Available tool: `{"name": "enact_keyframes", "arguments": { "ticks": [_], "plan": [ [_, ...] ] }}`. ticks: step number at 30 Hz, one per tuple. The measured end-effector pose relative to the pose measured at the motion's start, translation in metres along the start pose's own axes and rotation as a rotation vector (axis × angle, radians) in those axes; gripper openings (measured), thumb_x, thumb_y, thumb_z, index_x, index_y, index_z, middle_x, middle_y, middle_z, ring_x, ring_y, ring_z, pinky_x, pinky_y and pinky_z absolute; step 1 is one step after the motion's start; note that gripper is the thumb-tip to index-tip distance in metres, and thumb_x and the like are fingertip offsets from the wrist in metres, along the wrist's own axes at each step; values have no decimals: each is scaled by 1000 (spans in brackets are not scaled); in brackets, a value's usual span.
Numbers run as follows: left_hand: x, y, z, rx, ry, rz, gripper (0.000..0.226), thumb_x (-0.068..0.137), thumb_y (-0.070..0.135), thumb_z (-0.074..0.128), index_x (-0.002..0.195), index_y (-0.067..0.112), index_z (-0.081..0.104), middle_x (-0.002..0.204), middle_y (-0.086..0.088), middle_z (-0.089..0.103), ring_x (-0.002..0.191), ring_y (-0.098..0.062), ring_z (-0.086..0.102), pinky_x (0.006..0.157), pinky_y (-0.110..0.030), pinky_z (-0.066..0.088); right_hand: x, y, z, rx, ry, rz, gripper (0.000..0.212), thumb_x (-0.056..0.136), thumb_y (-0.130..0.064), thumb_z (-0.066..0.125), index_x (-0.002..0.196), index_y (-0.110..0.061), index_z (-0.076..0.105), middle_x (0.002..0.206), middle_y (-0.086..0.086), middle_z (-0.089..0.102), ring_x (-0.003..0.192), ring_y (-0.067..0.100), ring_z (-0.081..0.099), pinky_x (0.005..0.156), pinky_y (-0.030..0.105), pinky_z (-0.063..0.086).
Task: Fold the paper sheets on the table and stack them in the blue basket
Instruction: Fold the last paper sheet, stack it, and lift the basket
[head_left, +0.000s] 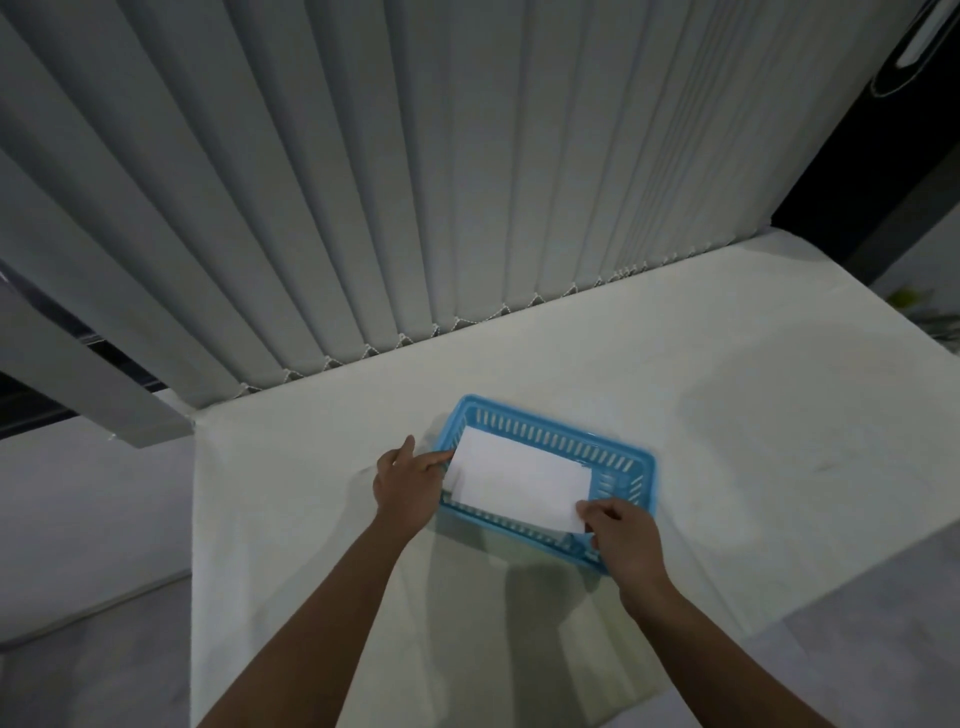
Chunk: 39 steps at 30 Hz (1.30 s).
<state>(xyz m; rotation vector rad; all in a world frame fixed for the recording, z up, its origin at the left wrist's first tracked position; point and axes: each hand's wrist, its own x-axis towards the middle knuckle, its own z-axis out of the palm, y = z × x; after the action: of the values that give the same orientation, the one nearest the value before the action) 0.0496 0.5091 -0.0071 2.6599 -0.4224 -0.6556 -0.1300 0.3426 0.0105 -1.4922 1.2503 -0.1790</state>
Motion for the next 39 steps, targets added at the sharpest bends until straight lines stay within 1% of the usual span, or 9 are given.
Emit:
{"name": "enact_keyframes", "arguments": {
  "ticks": [3, 10, 14, 16, 21, 26, 30, 34, 39],
  "plan": [
    [13, -13, 10, -86, -1, -44, 50, 98, 21, 26, 130, 58, 36, 156, 0, 30, 145, -26, 18, 112, -35, 26, 0, 3, 1, 33, 36, -30, 14, 86, -21, 67, 74, -13, 69, 75, 3, 68, 68, 17, 59, 76, 38, 50],
    [10, -7, 11, -178, 55, -62, 46, 101, 19, 23, 138, 37, 44, 153, -11, 33, 140, -28, 28, 115, -33, 21, -3, 2, 11, 40, 40, -76, 13, 88, -19, 65, 78, -11, 68, 77, -1, 67, 69, 13, 58, 76, 34, 47],
    [13, -9, 13, -312, 38, -57, 46, 101, 19, 23, 139, 34, 43, 143, -11, 44, 132, -26, 39, 112, -32, 28, -3, 1, 17, 42, 61, -78, 14, 88, -19, 65, 78, -10, 68, 73, -2, 66, 70, 15, 59, 75, 33, 47],
    [7, -3, 8, -341, 59, -76, 45, 102, 21, 22, 137, 34, 46, 146, -15, 40, 134, -28, 35, 113, -32, 26, -3, 1, 20, 50, 63, -80, 15, 88, -19, 65, 75, -12, 67, 73, -2, 66, 72, 18, 61, 75, 35, 49],
    [-6, 2, -2, -288, -22, 29, 41, 99, 20, 34, 134, 31, 52, 156, -6, 26, 146, -25, 14, 119, -39, 19, -4, 2, 21, 61, 79, -88, 14, 89, -19, 64, 77, -11, 67, 73, 1, 66, 71, 18, 61, 71, 34, 48],
    [-2, 7, -1, -181, 30, 104, 42, 101, 22, 28, 133, 33, 52, 156, -4, 30, 139, -25, 23, 114, -34, 25, 0, 3, 21, 48, 90, -85, 15, 88, -20, 65, 82, -8, 68, 75, 4, 67, 67, 14, 58, 60, 23, 43],
    [0, 11, 1, -131, 36, 83, 39, 99, 31, 33, 134, 36, 50, 157, -1, 29, 139, -23, 24, 114, -35, 23, 3, 6, 20, 6, 89, -74, 17, 85, -25, 69, 78, -10, 66, 76, 4, 67, 71, 18, 60, 61, 27, 41],
    [-1, 8, 4, -206, -4, 84, 40, 99, 34, 37, 138, 34, 46, 156, 1, 28, 142, -23, 21, 116, -36, 22, 2, 6, 16, -61, 82, -79, 26, 84, -30, 69, 69, -12, 60, 68, 0, 62, 63, 11, 55, 57, 23, 38],
    [-5, 9, 10, -114, 17, 112, 44, 100, 38, 30, 140, 27, 43, 153, 0, 33, 138, -27, 26, 114, -37, 22, -2, 8, 13, -88, 62, -96, 32, 85, -31, 69, 62, -12, 58, 62, 0, 59, 60, 13, 54, 56, 25, 39]
  ]
}}
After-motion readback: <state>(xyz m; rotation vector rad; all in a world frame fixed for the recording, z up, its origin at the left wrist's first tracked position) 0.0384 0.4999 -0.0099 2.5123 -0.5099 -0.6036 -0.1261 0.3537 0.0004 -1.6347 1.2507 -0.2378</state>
